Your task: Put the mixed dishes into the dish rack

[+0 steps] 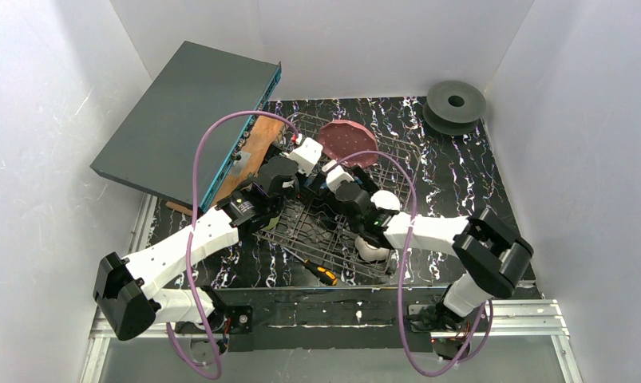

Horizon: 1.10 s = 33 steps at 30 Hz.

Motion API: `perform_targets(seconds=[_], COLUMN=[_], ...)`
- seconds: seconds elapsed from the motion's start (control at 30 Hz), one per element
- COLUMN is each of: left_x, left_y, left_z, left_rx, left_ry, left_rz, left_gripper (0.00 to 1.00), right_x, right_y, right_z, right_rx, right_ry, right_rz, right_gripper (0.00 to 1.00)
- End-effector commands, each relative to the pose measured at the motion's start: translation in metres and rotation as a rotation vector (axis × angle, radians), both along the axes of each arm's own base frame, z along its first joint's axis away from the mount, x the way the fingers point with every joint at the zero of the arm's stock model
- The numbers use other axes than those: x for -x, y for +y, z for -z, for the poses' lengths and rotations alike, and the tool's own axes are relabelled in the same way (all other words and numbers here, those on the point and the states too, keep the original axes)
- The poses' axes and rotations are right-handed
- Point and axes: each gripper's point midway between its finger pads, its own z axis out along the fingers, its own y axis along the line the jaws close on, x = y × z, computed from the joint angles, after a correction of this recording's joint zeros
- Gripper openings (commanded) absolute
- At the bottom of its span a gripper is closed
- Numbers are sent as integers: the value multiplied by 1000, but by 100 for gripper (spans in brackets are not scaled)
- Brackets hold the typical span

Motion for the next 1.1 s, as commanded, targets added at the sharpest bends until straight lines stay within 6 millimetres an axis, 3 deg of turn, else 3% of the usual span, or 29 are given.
perform_targets(seconds=[0.0, 0.27, 0.53, 0.83, 1.07], left_x=[-1, -1, 0, 1, 2], left_y=[1, 3, 14, 18, 20], left_z=[-1, -5, -17, -25, -29], left_rx=[-5, 0, 23, 43, 44], left_ry=[-10, -24, -70, -95, -105], left_rz=[-13, -18, -57, -67, -70], left_gripper=[99, 99, 99, 99, 99], right_x=[-28, -49, -57, -61, -61], right_y=[27, 35, 39, 33, 14], right_z=[-46, -28, -10, -54, -96], right_rx=[-18, 84, 160, 145, 137], right_ry=[-154, -159, -153, -247, -331], right_rz=[-29, -86, -112, -71, 16], right_gripper=[82, 71, 41, 13, 8])
